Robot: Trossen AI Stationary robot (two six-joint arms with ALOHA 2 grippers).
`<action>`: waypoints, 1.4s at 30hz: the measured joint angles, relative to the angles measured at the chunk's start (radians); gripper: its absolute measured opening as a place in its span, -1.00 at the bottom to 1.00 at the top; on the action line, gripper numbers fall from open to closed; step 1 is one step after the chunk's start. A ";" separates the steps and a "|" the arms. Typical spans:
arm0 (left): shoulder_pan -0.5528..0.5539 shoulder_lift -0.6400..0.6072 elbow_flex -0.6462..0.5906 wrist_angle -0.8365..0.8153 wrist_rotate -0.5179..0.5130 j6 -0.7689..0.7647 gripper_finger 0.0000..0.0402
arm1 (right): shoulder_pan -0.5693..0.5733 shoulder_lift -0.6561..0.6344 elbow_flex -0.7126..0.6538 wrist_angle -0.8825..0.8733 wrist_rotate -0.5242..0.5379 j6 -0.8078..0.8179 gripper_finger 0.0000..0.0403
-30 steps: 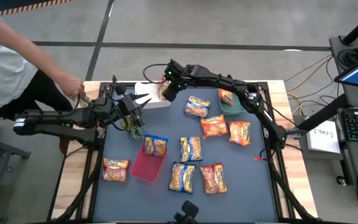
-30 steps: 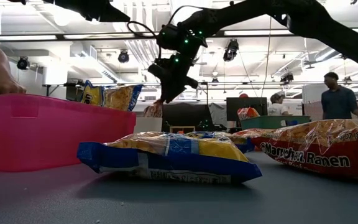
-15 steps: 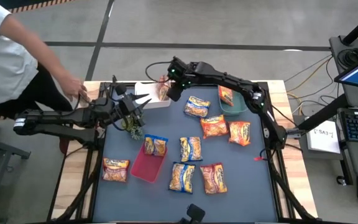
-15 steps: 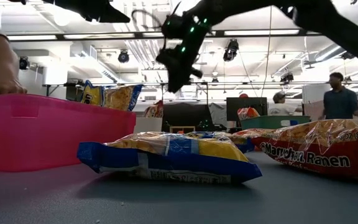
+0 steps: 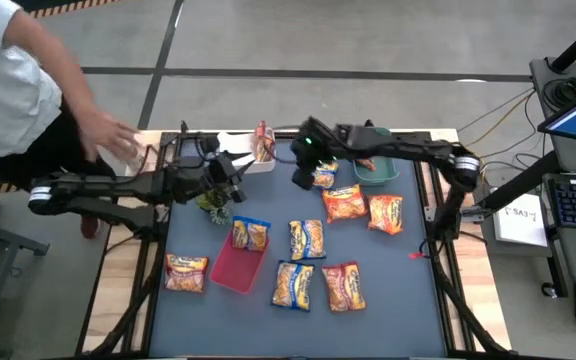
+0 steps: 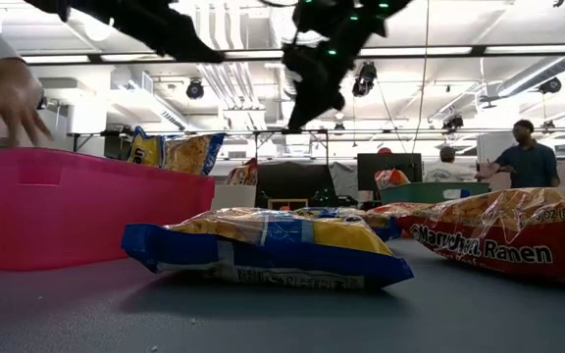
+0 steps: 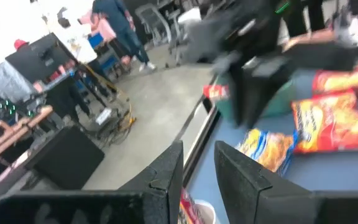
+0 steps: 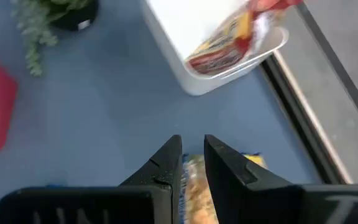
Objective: Sort Maruchan noodles
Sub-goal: Put the top red noodle pack into the white bin
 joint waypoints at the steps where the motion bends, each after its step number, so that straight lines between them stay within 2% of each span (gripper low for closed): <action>1: 0.010 0.017 0.001 -0.001 0.000 -0.005 -0.63 | 0.009 -0.038 -0.070 0.057 -0.001 -0.002 -0.72; 4: 0.046 0.057 0.001 -0.002 0.000 -0.025 -0.63 | 0.025 -0.143 -0.258 0.224 -0.013 -0.004 -0.72; 10: 0.149 0.125 0.002 -0.005 0.011 -0.086 -0.63 | 0.025 -0.301 -0.581 0.570 -0.139 -0.025 -0.72; 12: 0.191 0.145 0.002 -0.013 0.050 -0.094 -0.63 | 0.026 -0.338 -0.662 0.673 -0.157 -0.031 -0.72; 16: 0.292 0.189 0.011 -0.052 0.199 -0.120 -0.63 | 0.025 -0.388 -0.776 0.787 -0.154 -0.053 -0.72; 18: 0.341 0.221 0.045 -0.119 0.240 -0.134 -0.63 | 0.022 -0.409 -0.804 0.801 -0.154 -0.072 -0.72; 22: 0.416 0.320 0.146 -0.291 0.254 -0.137 -0.75 | 0.010 -0.411 -0.820 0.799 -0.152 -0.087 -0.72; 27: 0.489 0.457 0.252 -0.452 0.377 -0.087 -0.97 | -0.001 -0.380 -0.819 0.803 -0.151 -0.114 -0.72; 33: 0.547 0.587 0.327 -0.471 0.381 -0.020 -0.99 | -0.005 -0.340 -0.829 0.803 -0.153 -0.132 -0.72; 42: 0.579 0.729 0.443 -0.500 0.388 0.026 -1.00 | -0.026 -0.327 -0.868 0.801 -0.156 -0.121 -0.72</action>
